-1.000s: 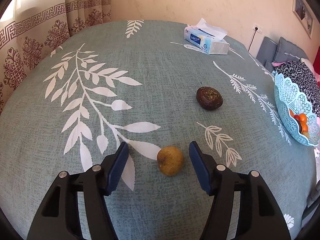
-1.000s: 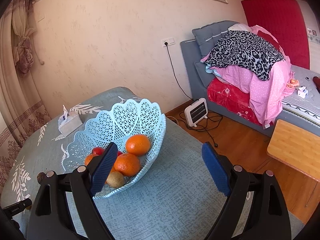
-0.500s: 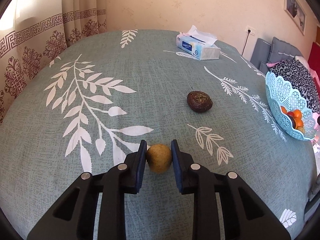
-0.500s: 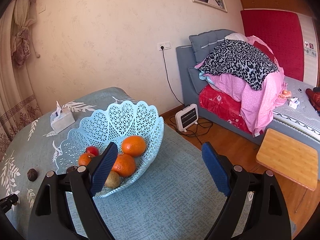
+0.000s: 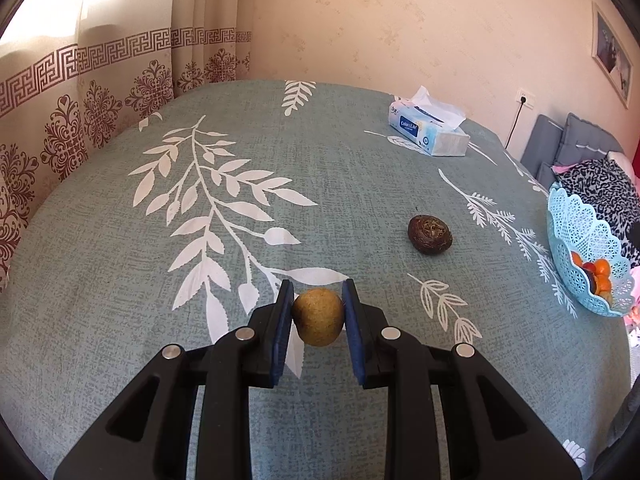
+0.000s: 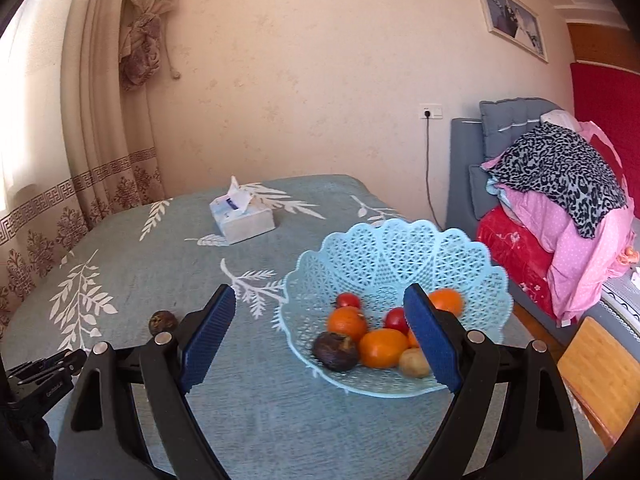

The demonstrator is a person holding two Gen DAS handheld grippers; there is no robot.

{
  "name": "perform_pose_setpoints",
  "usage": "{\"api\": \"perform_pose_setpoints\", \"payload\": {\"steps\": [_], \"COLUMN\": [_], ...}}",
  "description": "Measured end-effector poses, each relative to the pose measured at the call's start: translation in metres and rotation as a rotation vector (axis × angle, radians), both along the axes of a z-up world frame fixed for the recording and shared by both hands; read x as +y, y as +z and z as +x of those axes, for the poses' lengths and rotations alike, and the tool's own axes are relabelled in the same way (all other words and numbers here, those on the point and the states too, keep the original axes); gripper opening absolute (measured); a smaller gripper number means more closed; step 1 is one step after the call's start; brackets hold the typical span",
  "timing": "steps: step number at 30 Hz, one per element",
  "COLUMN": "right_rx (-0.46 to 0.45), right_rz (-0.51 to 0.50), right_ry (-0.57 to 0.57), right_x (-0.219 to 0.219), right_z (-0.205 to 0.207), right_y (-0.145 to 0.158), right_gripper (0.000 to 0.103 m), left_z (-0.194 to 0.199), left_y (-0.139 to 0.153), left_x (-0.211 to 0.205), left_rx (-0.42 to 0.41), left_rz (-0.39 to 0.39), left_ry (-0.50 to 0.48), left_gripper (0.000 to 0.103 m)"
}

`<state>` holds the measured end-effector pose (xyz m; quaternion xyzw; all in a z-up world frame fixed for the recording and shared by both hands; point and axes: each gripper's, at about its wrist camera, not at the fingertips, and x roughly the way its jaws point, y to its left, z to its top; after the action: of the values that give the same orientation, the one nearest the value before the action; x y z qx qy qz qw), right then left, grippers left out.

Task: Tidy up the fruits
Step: 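Grasp the dark brown fruit with the right gripper while the left gripper holds the yellow fruit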

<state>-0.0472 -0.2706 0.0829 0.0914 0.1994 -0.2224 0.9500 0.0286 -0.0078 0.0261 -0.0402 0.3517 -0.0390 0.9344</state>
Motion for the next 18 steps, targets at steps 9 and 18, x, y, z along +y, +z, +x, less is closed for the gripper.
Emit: {"api": "perform_pose_setpoints", "payload": {"steps": [9, 18], "right_rx": [0.204, 0.274], "right_rz": [0.099, 0.076], "right_ry": [0.214, 0.316], "right_x": [0.047, 0.083], "right_z": [0.098, 0.145], "right_y": [-0.026, -0.04], "right_gripper": [0.087, 0.087], "left_z": [-0.002, -0.004], "left_y": [0.001, 0.002], "left_x": [0.003, 0.002], "left_rx": [-0.013, -0.016], "left_rz": [0.0, 0.008], "left_ry": [0.017, 0.021], "left_gripper": [0.025, 0.025]}}
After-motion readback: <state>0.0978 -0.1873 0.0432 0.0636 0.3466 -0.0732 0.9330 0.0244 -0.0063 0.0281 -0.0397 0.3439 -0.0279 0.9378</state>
